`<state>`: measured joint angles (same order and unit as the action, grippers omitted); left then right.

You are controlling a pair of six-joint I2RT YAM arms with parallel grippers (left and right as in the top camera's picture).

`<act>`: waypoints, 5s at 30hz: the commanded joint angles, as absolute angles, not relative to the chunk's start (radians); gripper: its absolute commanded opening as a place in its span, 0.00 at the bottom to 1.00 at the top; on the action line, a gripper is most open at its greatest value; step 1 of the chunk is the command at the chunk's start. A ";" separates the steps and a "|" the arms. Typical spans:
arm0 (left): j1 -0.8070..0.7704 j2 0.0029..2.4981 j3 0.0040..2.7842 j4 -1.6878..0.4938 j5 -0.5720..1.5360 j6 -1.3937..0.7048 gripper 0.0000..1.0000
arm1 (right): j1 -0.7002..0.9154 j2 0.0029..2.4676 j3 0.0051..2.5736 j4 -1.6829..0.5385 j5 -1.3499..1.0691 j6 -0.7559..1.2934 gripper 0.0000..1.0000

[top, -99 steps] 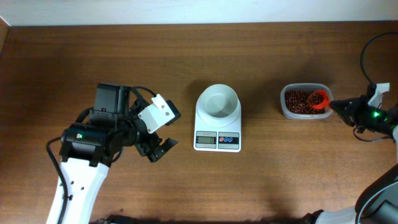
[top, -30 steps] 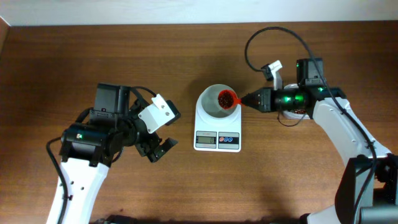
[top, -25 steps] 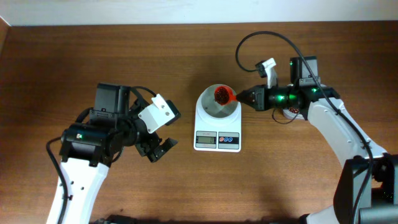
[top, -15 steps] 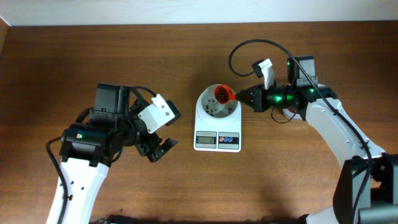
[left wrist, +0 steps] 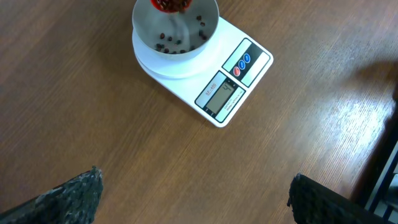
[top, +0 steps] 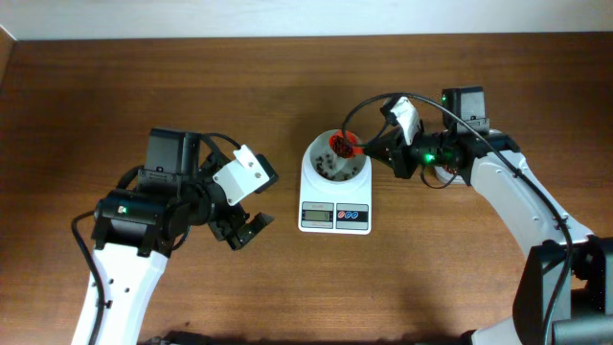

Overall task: Scoop and weigh 50g on scale
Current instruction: 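Tilt the scoop with the right gripper to pour beans into the bowl, then move the empty scoop with the right gripper back to the bean tub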

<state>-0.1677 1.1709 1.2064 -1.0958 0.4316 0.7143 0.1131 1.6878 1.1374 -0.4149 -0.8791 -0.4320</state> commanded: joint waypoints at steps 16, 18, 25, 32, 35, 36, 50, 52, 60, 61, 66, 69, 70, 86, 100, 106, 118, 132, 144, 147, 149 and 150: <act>-0.162 1.174 1.225 -1.094 0.449 0.705 0.99 | 0.124 1.695 1.132 -0.398 -0.924 -0.513 0.04; -0.162 1.174 1.225 -1.094 0.449 0.705 0.99 | 0.125 1.695 1.131 -0.409 -0.894 -0.479 0.04; -0.162 1.174 1.225 -1.094 0.449 0.705 0.99 | 0.126 1.695 1.131 -0.392 -0.846 -0.429 0.04; -0.162 1.174 1.225 -1.094 0.449 0.705 0.99 | 0.124 1.695 1.131 -0.392 -0.923 -0.458 0.04; -0.162 1.174 1.225 -1.094 0.449 0.705 0.99 | 0.123 1.695 1.131 -0.384 -0.883 -0.492 0.04; -0.162 1.174 1.225 -1.094 0.449 0.705 0.99 | 0.123 1.695 1.131 -0.385 -0.846 -0.485 0.04; -0.162 1.174 1.225 -1.094 0.449 0.705 0.99 | 0.124 1.695 1.131 -0.364 -0.852 -0.516 0.04; -0.162 1.174 1.225 -1.094 0.449 0.705 0.99 | 0.125 1.695 1.131 -0.371 -1.003 -0.582 0.04; -0.162 1.174 1.225 -1.094 0.449 0.705 0.99 | 0.124 1.695 1.131 -0.377 -0.795 -0.478 0.04; -0.162 1.174 1.225 -1.094 0.449 0.705 0.99 | 0.125 1.695 1.131 -0.389 -0.933 -0.533 0.04; -0.162 1.174 1.225 -1.094 0.449 0.705 0.99 | 0.125 1.695 1.131 -0.375 -0.950 -0.557 0.04; -0.162 1.174 1.225 -1.094 0.449 0.705 0.99 | 0.125 1.695 1.131 -0.366 -0.967 -0.566 0.04; -0.162 1.174 1.225 -1.094 0.449 0.705 0.99 | 0.125 1.695 1.131 -0.369 -1.023 -0.572 0.04; -0.162 1.174 1.225 -1.094 0.449 0.705 0.99 | 0.124 1.695 1.130 -0.332 -0.818 -0.498 0.04; -0.162 1.174 1.225 -1.094 0.449 0.705 0.99 | 0.124 1.695 1.130 -0.335 -0.985 -0.581 0.04; -0.162 1.174 1.225 -1.094 0.449 0.705 0.99 | 0.124 1.695 1.130 -0.337 -0.949 -0.617 0.04; -0.162 1.174 1.225 -1.094 0.449 0.705 0.99 | 0.124 1.695 1.122 -0.326 -0.835 -0.726 0.04; -0.162 1.174 1.225 -1.094 0.449 0.705 0.99 | -0.272 1.543 1.166 -0.410 -1.119 -0.297 0.04; -0.162 1.174 1.225 -1.094 0.449 0.705 0.99 | -0.517 1.545 1.165 -0.781 -0.560 -0.299 0.04; -0.162 1.174 1.225 -1.094 0.449 0.705 0.99 | -0.517 1.547 1.163 -0.782 -0.463 -0.298 0.04; -0.162 1.174 1.225 -1.094 0.449 0.705 0.99 | -0.517 1.559 1.163 -0.781 -0.463 -0.298 0.04; -0.162 1.174 1.225 -1.094 0.449 0.705 0.99 | -0.517 1.575 1.163 -0.778 -0.463 -0.298 0.04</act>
